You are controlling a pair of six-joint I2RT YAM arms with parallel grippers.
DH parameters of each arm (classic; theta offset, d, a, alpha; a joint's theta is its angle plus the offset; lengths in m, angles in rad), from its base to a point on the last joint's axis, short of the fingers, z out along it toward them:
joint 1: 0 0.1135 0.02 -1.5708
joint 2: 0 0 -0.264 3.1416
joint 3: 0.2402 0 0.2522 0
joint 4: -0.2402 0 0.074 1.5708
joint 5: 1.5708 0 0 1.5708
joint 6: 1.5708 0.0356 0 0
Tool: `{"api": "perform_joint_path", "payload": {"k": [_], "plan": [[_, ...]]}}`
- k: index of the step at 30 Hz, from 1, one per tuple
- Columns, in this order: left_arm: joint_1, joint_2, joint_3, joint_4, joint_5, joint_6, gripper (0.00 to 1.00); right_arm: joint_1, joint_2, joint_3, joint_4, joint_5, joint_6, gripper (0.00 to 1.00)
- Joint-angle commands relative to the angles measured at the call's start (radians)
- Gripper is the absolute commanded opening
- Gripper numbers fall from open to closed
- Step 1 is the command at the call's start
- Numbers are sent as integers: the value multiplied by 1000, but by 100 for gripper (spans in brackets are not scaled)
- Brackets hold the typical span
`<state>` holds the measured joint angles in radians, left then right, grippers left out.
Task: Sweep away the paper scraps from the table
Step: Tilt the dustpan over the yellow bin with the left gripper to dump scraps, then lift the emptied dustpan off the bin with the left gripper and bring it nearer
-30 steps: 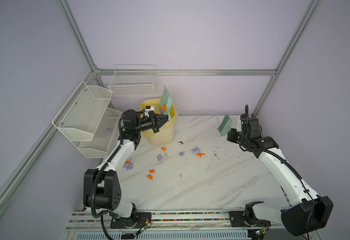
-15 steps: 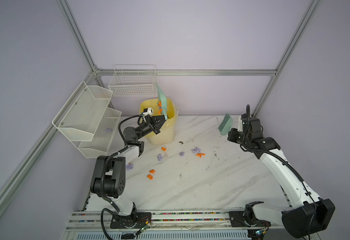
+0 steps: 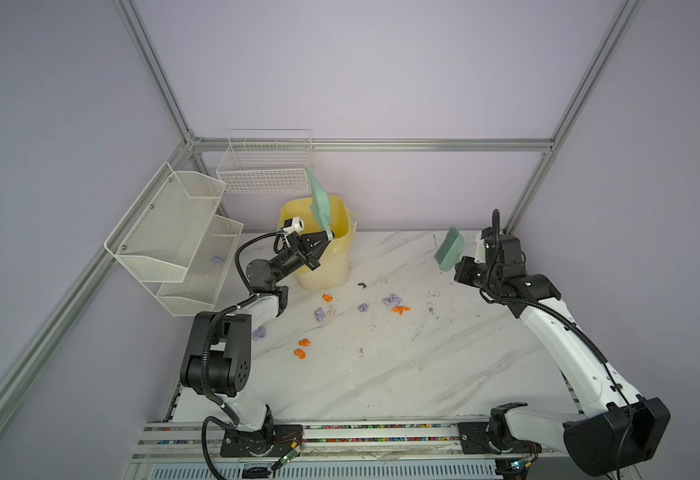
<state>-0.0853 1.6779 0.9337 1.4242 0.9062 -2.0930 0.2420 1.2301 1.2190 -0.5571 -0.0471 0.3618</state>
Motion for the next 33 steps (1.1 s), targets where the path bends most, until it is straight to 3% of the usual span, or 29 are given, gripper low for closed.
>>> {"api": "perform_joint_path", "payload": {"k": [1, 10, 15, 17, 19, 22, 25, 27, 33], "plan": [[6, -36, 39, 78, 21, -324, 0, -4, -32, 13, 28, -5, 8, 0], [6, -44, 102, 51, 73, -285, 0, -4, -23, 23, 14, -16, 23, 0], [5, -101, 106, -140, 136, -145, 0, -4, -13, 37, 11, -38, 37, 0], [5, -146, 117, -343, 173, -8, 0, -4, -11, 39, 11, -40, 39, 0], [4, -211, 138, -637, 194, 204, 0, -4, -5, 39, 9, -40, 39, 0], [0, -307, 249, -1216, 192, 628, 0, -4, 4, 38, 10, -47, 39, 0], [-20, -336, 400, -1721, 100, 1007, 0, -3, 17, 43, 8, -61, 33, 0], [-38, -342, 456, -1880, 44, 1132, 0, -4, 29, 53, -2, -63, 24, 0], [-101, -357, 477, -2032, -37, 1256, 0, -4, 44, 76, -31, -42, -2, 0]]}}
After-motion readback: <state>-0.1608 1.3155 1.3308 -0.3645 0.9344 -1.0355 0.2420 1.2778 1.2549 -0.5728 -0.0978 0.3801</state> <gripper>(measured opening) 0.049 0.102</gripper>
